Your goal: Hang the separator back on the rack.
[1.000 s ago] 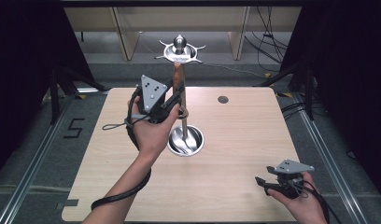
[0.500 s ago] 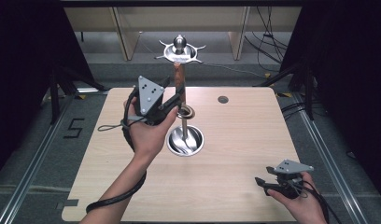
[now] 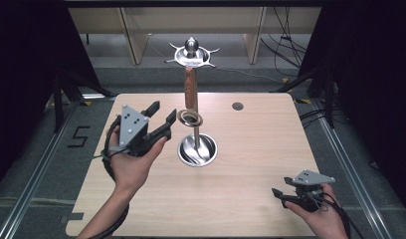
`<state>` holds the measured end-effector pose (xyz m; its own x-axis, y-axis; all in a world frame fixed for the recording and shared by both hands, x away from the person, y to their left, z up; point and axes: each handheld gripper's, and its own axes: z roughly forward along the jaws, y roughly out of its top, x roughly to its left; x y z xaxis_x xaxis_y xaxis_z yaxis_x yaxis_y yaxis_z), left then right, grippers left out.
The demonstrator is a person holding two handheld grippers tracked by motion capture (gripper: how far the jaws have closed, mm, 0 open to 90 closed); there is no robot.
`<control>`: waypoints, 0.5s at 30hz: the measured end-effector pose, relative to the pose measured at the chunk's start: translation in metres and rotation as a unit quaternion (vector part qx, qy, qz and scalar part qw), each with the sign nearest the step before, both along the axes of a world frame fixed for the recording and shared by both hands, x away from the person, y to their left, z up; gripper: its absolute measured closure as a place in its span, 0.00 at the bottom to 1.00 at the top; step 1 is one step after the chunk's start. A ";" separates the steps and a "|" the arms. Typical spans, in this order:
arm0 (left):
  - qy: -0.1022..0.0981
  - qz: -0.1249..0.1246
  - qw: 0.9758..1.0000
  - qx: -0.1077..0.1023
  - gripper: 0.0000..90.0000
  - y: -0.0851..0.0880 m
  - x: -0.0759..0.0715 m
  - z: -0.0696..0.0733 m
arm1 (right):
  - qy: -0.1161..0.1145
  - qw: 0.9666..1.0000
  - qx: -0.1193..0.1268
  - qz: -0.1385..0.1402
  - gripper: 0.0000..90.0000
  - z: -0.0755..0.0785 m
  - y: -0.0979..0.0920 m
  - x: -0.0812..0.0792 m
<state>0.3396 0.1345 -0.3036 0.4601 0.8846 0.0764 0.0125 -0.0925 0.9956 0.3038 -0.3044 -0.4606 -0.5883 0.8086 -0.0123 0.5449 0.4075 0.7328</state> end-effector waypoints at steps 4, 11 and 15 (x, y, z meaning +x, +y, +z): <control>0.011 0.011 1.000 0.006 0.52 0.014 -0.007 -0.013 | 0.004 1.000 0.001 -0.001 0.43 0.000 0.001 0.000; 0.026 0.025 0.999 0.010 0.52 0.031 -0.019 -0.034 | 0.000 1.000 -0.003 0.000 0.43 -0.002 0.001 0.000; 0.028 0.034 0.999 0.018 0.51 0.037 -0.023 -0.044 | 0.001 1.000 -0.003 -0.001 0.43 -0.001 0.001 0.000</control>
